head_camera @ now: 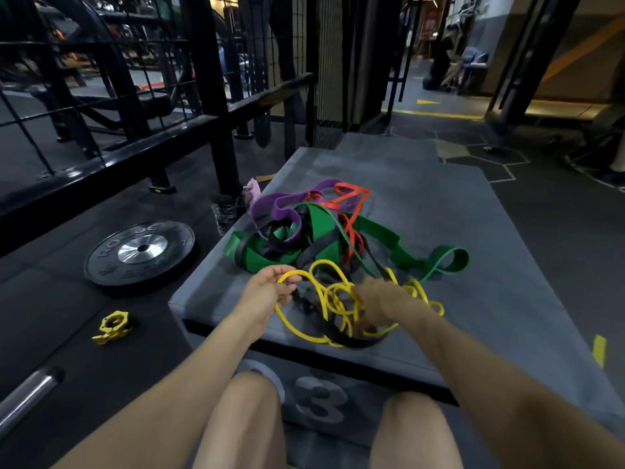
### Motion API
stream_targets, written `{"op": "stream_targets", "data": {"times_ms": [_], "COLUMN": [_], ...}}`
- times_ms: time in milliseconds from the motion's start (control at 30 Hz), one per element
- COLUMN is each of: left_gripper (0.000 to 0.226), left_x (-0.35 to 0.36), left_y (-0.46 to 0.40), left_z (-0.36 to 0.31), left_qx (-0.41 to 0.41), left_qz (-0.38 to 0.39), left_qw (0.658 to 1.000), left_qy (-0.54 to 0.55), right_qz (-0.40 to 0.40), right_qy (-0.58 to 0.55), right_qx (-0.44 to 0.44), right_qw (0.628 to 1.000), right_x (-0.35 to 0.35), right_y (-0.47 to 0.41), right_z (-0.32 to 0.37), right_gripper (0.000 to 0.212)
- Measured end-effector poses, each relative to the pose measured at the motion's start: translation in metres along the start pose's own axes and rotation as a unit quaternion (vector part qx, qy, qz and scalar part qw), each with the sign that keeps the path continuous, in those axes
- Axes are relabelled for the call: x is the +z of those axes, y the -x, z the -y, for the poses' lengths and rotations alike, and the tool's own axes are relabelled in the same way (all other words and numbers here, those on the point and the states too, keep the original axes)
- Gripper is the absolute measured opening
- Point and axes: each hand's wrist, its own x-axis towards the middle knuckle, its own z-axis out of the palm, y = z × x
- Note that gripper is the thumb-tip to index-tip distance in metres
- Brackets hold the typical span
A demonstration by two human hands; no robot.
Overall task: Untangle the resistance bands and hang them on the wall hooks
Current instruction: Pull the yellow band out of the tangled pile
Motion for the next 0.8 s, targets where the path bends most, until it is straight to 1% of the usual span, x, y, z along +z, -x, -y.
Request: {"op": "stream_targets", "data": {"times_ms": [33,67,100,167,200,233,267,333,367,400,467,500,533,567,633,667,733,767,800], "left_gripper": [0.03,0.03,0.029,0.027,0.027,0.027,0.027,0.028,0.029,0.03,0.036,0.042,0.049,0.057,0.077,0.083,0.081,0.078,0.075], "left_x": [0.003,0.005,0.007,0.008,0.01,0.011,0.014,0.02,0.024,0.029,0.039,0.043,0.048,0.053,0.065,0.072,0.086,0.094,0.102], "left_y": [-0.001,-0.002,-0.002,-0.003,-0.003,-0.004,-0.005,-0.009,-0.013,-0.017,-0.025,-0.028,-0.031,-0.033,-0.038,-0.037,-0.033,-0.031,-0.029], "left_z": [0.001,0.003,0.004,0.006,0.006,0.005,0.005,0.003,0.001,0.001,0.001,0.003,0.004,0.007,0.014,0.016,0.018,0.017,0.016], "left_qx": [0.0,0.002,0.005,0.016,0.023,0.032,0.041,0.057,0.064,0.07,0.07,0.068,0.068,0.073,0.096,0.105,0.147,0.194,0.251], "left_qz": [0.002,0.004,0.008,0.014,0.017,0.02,0.02,0.019,0.018,0.018,0.026,0.036,0.047,0.052,0.047,0.038,-0.004,-0.026,-0.03], "left_qw": [1.0,1.0,1.0,0.999,0.998,0.998,0.997,0.997,0.997,0.996,0.994,0.993,0.989,0.982,0.957,0.944,0.915,0.891,0.859], "left_qy": [-0.001,-0.008,-0.018,-0.043,-0.051,-0.053,-0.054,-0.048,-0.046,-0.053,-0.076,-0.095,-0.124,-0.165,-0.269,-0.31,-0.375,-0.41,-0.445], "right_qz": [0.015,0.013,-0.006,-0.1,-0.153,-0.203,-0.249,-0.34,-0.376,-0.402,-0.44,-0.455,-0.466,-0.475,-0.48,-0.481,-0.486,-0.49,-0.493], "right_qy": [0.002,-0.014,-0.04,-0.132,-0.192,-0.259,-0.335,-0.476,-0.528,-0.568,-0.627,-0.648,-0.662,-0.667,-0.673,-0.676,-0.673,-0.672,-0.673], "right_qx": [-0.004,-0.007,-0.002,0.005,0.007,0.017,0.025,0.025,0.022,0.019,0.018,0.02,0.027,0.039,0.063,0.073,0.098,0.11,0.117], "right_qw": [1.0,1.0,0.999,0.986,0.969,0.944,0.908,0.811,0.761,0.718,0.643,0.611,0.586,0.574,0.559,0.553,0.549,0.545,0.54], "right_x": [0.007,0.012,0.016,0.013,0.006,-0.001,-0.011,-0.033,-0.043,-0.052,-0.062,-0.064,-0.063,-0.061,-0.054,-0.05,-0.042,-0.039,-0.036], "right_y": [0.0,0.001,0.002,0.007,0.011,0.013,0.018,0.031,0.037,0.043,0.051,0.053,0.055,0.056,0.061,0.063,0.068,0.071,0.073], "right_z": [-0.001,-0.001,-0.001,-0.004,-0.009,-0.017,-0.024,-0.038,-0.045,-0.053,-0.067,-0.074,-0.08,-0.086,-0.094,-0.099,-0.107,-0.111,-0.114], "right_gripper": [0.045,0.04,0.031,0.015,0.011,0.01,0.011,0.014,0.014,0.014,0.021,0.024,0.027,0.027,0.027,0.026,0.025,0.025,0.025]}}
